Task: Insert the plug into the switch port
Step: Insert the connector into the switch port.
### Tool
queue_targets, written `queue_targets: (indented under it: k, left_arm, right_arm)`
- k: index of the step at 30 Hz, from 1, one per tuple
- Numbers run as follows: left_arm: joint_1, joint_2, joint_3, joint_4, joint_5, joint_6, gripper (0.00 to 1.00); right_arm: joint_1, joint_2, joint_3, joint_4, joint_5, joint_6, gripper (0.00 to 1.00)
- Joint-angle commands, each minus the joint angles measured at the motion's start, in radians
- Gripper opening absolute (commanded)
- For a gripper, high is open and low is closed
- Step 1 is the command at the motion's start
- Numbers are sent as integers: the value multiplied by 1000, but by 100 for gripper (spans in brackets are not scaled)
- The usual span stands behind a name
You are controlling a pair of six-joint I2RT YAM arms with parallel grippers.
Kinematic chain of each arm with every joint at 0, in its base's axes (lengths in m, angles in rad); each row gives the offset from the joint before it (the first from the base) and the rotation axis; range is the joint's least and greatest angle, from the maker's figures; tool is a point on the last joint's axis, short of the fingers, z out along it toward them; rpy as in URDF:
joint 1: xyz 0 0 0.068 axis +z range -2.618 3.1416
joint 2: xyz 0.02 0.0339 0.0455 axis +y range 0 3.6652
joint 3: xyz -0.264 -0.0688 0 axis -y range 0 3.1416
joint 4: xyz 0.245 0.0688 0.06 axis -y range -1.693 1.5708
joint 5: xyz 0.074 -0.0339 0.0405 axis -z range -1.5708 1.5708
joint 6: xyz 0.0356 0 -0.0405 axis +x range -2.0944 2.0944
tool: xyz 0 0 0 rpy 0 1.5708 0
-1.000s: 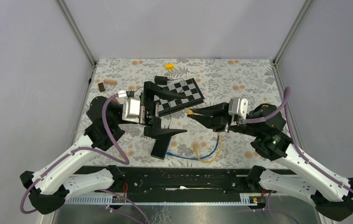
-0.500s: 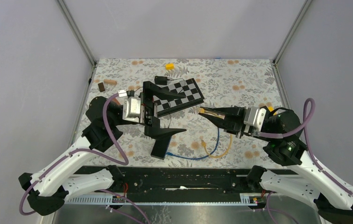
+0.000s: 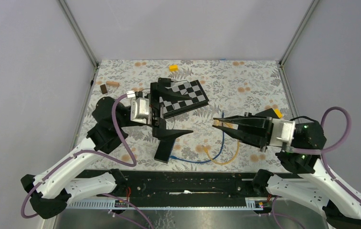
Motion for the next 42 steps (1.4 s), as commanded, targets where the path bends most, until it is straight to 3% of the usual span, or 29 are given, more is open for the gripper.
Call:
queue_targets:
  k: [1, 12, 17, 19, 22, 28, 32, 35, 39, 42]
  left_arm:
    - [1, 7, 22, 39, -17, -3, 99]
    - [2, -15, -15, 38, -189, -45, 99]
    - [2, -34, -28, 2, -235, -37, 99]
    - [2, -48, -33, -19, -333, -72, 99]
    - [55, -49, -9, -103, -576, -216, 99]
    - [390, 111, 51, -392, -436, -494, 99]
    - [499, 166, -34, -478, -500, -594, 98]
    - [512, 163, -93, -506, -586, -604, 98]
    - [526, 162, -120, -592, -718, -632, 99]
    - [532, 162, -149, -638, -795, -638, 99]
  right_arm:
    - [7, -13, -21, 217, -66, 117, 0]
    - [6, 71, -77, 508, 7, 435, 0]
    - [7, 103, -67, 501, 78, 479, 0]
    - [6, 109, -54, 436, 112, 464, 0]
    - [7, 113, -13, 199, 180, 336, 0]
    - [7, 202, 23, -262, 518, -25, 0]
    - [7, 369, 158, -551, 824, -179, 0]
    - [7, 511, 220, -636, 1106, -308, 0]
    - [7, 678, 187, -562, 1453, -524, 0]
    - [11, 755, 167, -528, 1519, -565, 0]
